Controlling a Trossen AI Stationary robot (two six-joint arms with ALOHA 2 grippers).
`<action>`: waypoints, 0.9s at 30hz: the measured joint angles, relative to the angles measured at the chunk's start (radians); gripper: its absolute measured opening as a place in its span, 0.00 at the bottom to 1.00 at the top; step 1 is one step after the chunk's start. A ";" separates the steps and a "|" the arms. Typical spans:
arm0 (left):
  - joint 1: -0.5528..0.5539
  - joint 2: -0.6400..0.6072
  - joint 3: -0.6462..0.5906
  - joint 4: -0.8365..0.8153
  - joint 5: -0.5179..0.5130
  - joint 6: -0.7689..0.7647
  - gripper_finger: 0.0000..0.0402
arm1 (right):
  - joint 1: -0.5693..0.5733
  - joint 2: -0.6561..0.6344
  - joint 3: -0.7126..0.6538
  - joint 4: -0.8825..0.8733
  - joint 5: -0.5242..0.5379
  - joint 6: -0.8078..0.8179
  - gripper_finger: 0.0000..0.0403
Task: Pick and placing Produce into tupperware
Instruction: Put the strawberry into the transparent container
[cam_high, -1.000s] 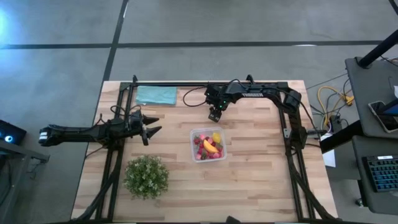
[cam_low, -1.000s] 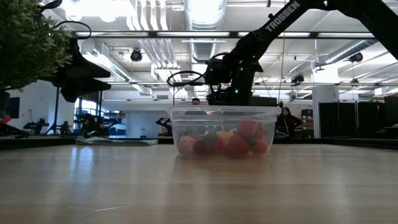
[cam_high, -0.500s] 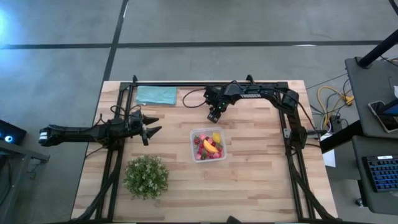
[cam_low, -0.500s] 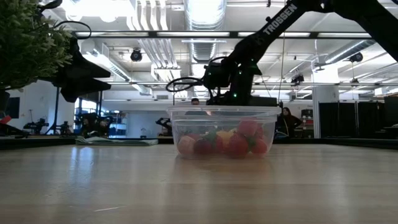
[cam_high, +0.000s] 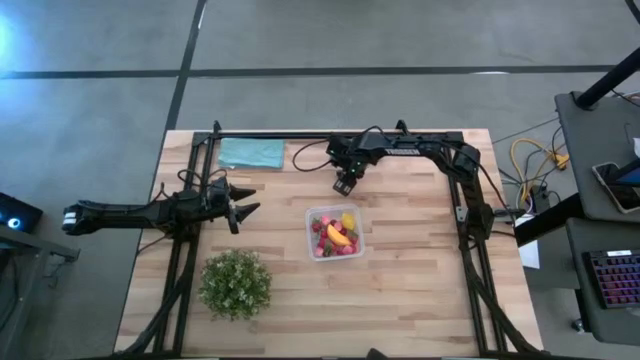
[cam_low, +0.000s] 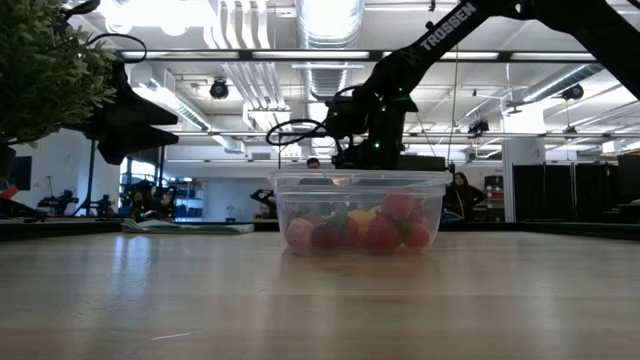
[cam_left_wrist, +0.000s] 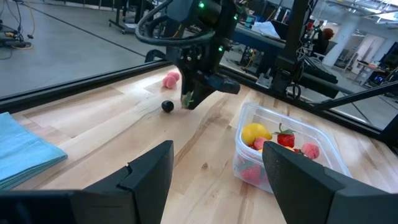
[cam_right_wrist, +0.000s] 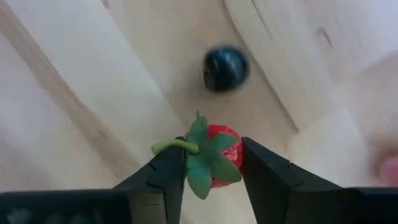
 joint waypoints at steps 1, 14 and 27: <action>0.000 0.000 0.000 0.000 0.000 0.000 0.58 | 0.000 0.000 0.009 -0.033 -0.008 0.004 0.34; 0.000 0.000 0.000 0.000 0.000 0.000 0.58 | 0.074 -0.171 0.047 -0.113 -0.250 0.176 0.33; 0.000 -0.002 0.000 0.000 0.000 0.000 0.58 | 0.363 -0.194 0.048 -0.068 -0.235 0.471 0.37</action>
